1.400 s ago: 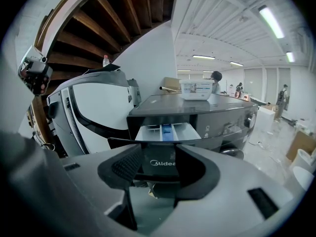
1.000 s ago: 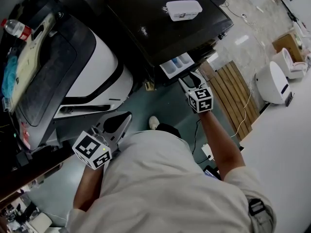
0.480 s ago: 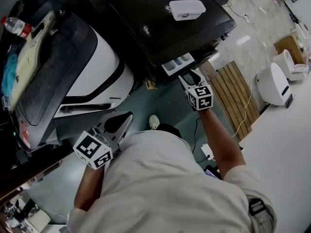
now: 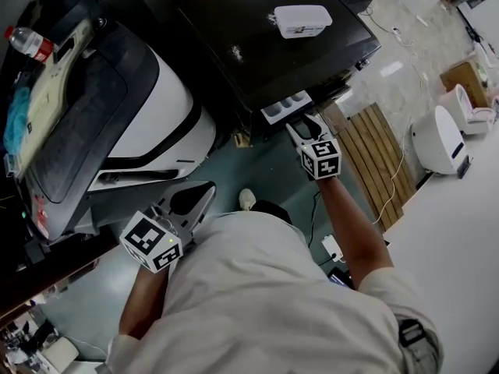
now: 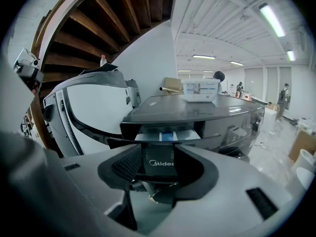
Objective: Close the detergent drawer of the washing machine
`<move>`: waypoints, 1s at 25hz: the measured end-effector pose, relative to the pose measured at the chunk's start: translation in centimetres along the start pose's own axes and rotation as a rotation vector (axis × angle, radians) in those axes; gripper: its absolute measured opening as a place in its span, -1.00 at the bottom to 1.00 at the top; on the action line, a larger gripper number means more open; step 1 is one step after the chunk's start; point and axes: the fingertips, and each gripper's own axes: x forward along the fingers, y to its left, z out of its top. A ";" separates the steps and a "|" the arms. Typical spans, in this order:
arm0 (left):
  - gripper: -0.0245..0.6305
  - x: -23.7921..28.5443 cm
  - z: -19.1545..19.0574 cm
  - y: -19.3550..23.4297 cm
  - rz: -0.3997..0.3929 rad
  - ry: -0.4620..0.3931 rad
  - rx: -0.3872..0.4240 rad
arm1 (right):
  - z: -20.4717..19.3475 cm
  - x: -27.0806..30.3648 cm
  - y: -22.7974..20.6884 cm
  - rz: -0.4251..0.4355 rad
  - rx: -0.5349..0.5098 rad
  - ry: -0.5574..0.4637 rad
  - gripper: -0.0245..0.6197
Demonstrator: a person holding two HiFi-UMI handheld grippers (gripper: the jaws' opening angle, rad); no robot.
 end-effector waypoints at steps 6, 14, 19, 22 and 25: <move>-0.94 0.2 0.1 -0.1 -0.001 -0.001 0.001 | 0.5 0.7 0.1 0.010 -0.007 -0.001 -0.28; -0.94 -0.1 0.2 0.3 0.014 -0.006 -0.004 | 1.1 1.6 0.1 0.017 0.004 -0.009 -0.28; -0.94 -0.1 0.0 0.7 0.018 -0.004 -0.010 | 1.3 2.0 0.0 0.017 0.002 -0.013 -0.28; -0.94 0.0 0.0 0.9 0.019 -0.003 -0.013 | 1.5 2.3 0.1 0.017 0.003 -0.014 -0.28; -0.94 0.1 0.3 1.1 0.019 -0.003 -0.003 | 1.7 2.7 0.1 0.017 0.005 -0.013 -0.28</move>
